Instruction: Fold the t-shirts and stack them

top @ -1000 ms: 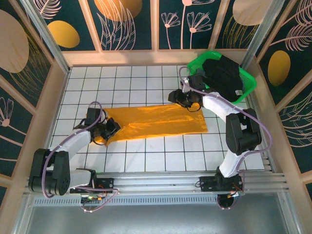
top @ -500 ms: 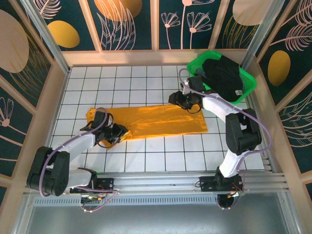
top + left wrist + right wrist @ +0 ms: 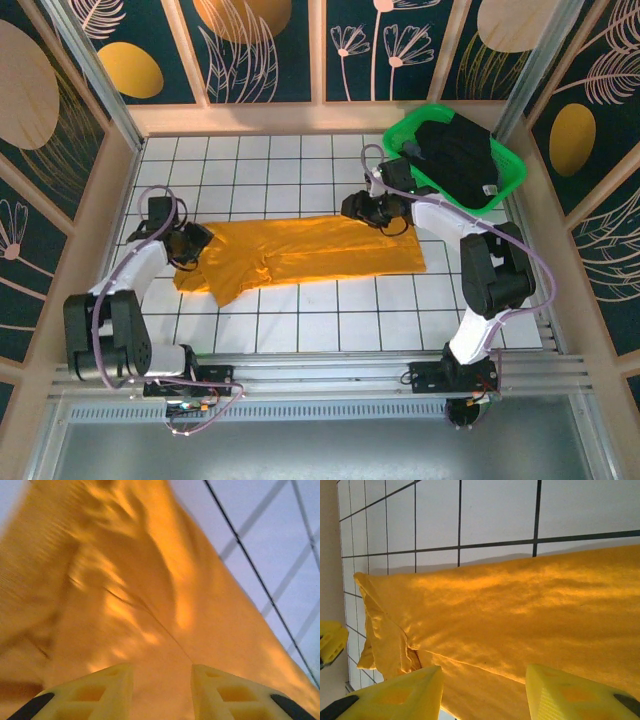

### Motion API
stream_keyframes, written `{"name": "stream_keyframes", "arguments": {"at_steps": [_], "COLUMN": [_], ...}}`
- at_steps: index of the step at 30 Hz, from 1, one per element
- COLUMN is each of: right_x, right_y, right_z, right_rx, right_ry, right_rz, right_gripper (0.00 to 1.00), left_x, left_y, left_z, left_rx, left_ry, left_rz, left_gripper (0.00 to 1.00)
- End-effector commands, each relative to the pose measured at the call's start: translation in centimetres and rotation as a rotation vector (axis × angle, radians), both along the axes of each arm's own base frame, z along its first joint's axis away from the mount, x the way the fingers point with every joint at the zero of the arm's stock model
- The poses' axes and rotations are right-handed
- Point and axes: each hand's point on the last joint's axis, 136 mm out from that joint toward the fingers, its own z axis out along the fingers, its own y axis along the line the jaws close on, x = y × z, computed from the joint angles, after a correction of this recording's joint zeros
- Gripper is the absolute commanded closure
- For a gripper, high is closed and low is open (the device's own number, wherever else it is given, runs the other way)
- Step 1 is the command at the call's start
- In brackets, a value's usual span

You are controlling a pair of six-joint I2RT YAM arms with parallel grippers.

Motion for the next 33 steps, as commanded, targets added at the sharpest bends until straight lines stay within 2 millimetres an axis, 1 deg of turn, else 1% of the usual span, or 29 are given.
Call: {"name": "stream_keyframes", "arguments": {"at_steps": [1,3,7,10,13,20,21,24,26,27,31,33], "right_x": [-0.4,-0.4,-0.4,-0.4,-0.4,-0.3,-0.2,-0.1,-0.1,-0.1,-0.3,-0.2], "right_y": [0.1,0.1,0.1,0.1,0.1,0.2,0.3,0.3,0.4,0.3,0.3,0.2], "right_z": [-1.0,-1.2,-1.3,-1.4,-1.8,-2.2,-2.2,-2.3,-2.3,-2.4,-2.8,-3.0], "right_rx": [-0.003,-0.007,-0.009,-0.006,-0.007,-0.011,-0.011,-0.012,-0.012,-0.014,-0.023,-0.027], "right_ry": [0.019,0.023,0.027,0.032,0.04,0.054,0.055,0.056,0.055,0.056,0.067,0.072], "right_rz": [0.006,0.006,0.002,-0.001,-0.003,-0.008,-0.008,-0.01,-0.008,-0.01,-0.013,-0.017], "right_gripper": [0.52,0.52,0.52,0.52,0.52,0.52,0.52,0.52,0.52,0.52,0.52,0.53], "left_x": [-0.6,-0.7,-1.8,-2.4,-2.5,-2.6,-2.5,-2.5,-2.5,-2.5,-3.1,-3.4], "left_y": [2.1,2.2,2.2,2.6,2.6,2.4,2.4,2.1,2.3,2.4,2.6,2.7], "left_z": [-2.1,-3.2,-5.2,-5.9,-6.1,-5.9,-5.8,-5.5,-4.9,-4.6,-3.9,-3.5], "left_rx": [0.08,0.08,0.084,0.104,0.109,0.104,0.101,0.09,0.098,0.104,0.116,0.127], "left_ry": [0.072,0.099,0.147,0.164,0.168,0.16,0.155,0.144,0.133,0.127,0.125,0.12], "left_rz": [-0.052,-0.068,-0.074,-0.063,-0.071,-0.078,-0.08,-0.083,-0.077,-0.074,-0.06,-0.048], "left_gripper": [0.64,0.64,0.64,0.64,0.65,0.68,0.7,0.81,0.89,0.92,0.98,1.0]}}
